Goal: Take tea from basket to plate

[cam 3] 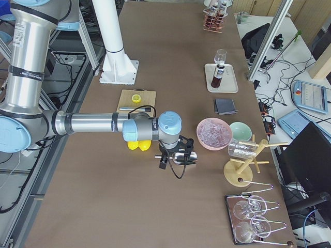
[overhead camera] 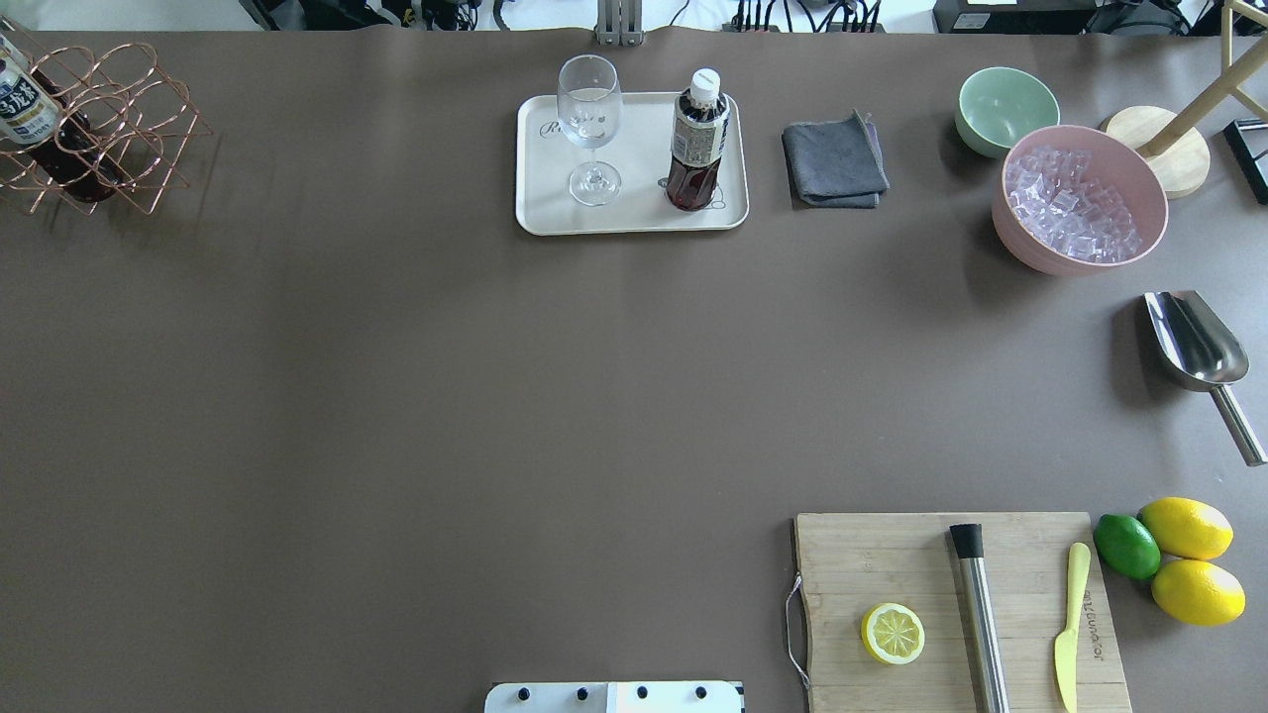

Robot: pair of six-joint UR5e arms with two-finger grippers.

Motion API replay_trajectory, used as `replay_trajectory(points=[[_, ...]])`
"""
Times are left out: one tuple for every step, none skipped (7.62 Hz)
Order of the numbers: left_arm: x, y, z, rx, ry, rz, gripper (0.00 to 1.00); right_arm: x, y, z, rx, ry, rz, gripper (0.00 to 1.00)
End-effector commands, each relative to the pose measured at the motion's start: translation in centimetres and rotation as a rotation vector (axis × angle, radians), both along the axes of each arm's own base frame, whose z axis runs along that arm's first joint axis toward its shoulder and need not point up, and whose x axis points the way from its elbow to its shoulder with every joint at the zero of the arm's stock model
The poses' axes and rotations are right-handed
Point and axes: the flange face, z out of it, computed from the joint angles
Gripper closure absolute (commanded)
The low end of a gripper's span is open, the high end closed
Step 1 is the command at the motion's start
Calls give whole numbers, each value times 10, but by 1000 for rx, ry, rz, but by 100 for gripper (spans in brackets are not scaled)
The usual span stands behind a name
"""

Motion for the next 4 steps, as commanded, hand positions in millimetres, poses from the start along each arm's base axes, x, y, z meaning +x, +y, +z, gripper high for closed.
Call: replay_trajectory(points=[[0,-3,-6,-17,3,-43,100,27,21,17,148,18,-121,0],[0,-3,-3,-14,-5,-43,100,31,24,19,178,18,-146,0],[3,-3,-2,23,-36,-47,21,32,25,22,172,18,-147,0],[3,-3,-1,26,-42,-48,3,34,26,22,171,18,-142,0]])
